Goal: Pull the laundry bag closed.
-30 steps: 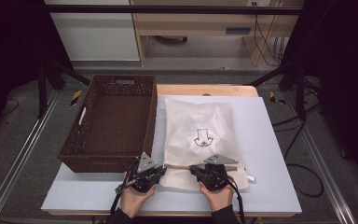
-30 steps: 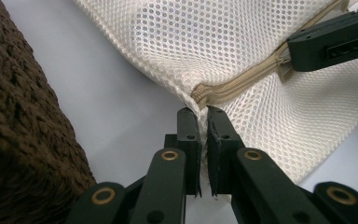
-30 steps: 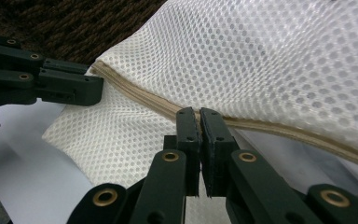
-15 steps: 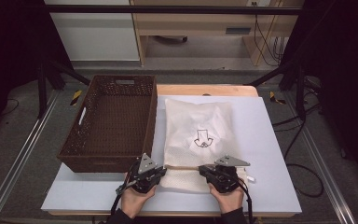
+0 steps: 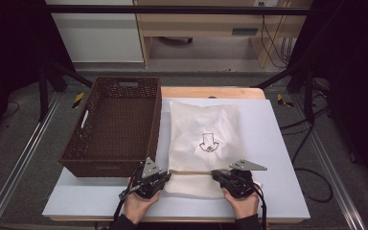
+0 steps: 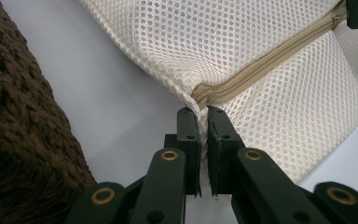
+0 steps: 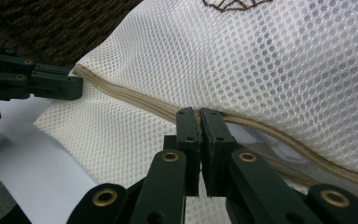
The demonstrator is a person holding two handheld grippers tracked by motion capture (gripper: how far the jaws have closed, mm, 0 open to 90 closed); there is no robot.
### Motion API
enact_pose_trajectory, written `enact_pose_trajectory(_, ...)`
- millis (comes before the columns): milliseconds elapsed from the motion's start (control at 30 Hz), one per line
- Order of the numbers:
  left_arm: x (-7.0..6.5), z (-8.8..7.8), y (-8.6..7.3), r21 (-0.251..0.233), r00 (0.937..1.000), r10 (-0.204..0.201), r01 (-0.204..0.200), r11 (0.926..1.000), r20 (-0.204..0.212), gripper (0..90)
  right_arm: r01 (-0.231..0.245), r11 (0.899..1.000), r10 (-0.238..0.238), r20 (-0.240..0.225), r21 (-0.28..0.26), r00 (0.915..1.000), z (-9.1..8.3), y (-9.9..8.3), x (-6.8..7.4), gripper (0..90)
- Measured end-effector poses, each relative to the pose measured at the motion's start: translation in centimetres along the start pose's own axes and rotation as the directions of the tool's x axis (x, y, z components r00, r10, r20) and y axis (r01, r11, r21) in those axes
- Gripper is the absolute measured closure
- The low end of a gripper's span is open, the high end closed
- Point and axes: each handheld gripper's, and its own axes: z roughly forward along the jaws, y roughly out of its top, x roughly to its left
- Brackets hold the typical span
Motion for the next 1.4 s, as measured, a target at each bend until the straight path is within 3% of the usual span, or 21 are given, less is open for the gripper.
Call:
enact_pose_trajectory(167,-0.1,0.0,0.0,0.001,1.0000,0.007,-0.007,1.0000,-0.003,84.4,-0.010,1.000,0.010,-0.010,0.010,0.9999,-0.2,0.0,-0.1,87.3)
enact_pose_trajectory(233,0.0,-0.1,0.0,0.001,1.0000,0.002,-0.002,1.0000,0.001,84.4,-0.004,1.000,0.004,0.008,0.010,1.0000,-0.4,0.0,-0.3,87.3)
enact_pose_trajectory(600,0.0,0.0,-0.1,0.008,0.9999,0.003,-0.003,1.0000,-0.012,84.4,-0.058,0.998,0.059,0.049,-0.024,0.9971,-2.5,-0.5,-2.7,87.3)
enact_pose_trajectory(1067,0.0,0.1,-0.3,0.018,0.9999,0.002,-0.002,0.9998,-0.014,84.3,-0.100,0.995,0.099,0.094,-0.002,0.9906,-3.1,-1.2,-4.7,87.3)
enact_pose_trajectory(1200,-0.1,0.2,-0.3,0.020,0.9998,0.005,-0.005,0.9998,-0.017,84.3,-0.109,0.994,0.108,0.086,0.000,0.9904,-3.2,-1.4,-5.2,87.3)
enact_pose_trajectory(1267,0.0,0.2,-0.4,0.021,0.9999,0.003,-0.003,0.9998,-0.015,84.3,-0.095,0.995,0.093,0.117,0.008,0.9887,-3.2,-1.4,-5.3,87.3)
enact_pose_trajectory(1400,0.0,0.2,-0.4,0.022,0.9998,0.004,-0.004,0.9998,-0.017,84.3,-0.117,0.993,0.115,0.134,0.008,0.9843,-3.5,-1.7,-6.1,87.3)
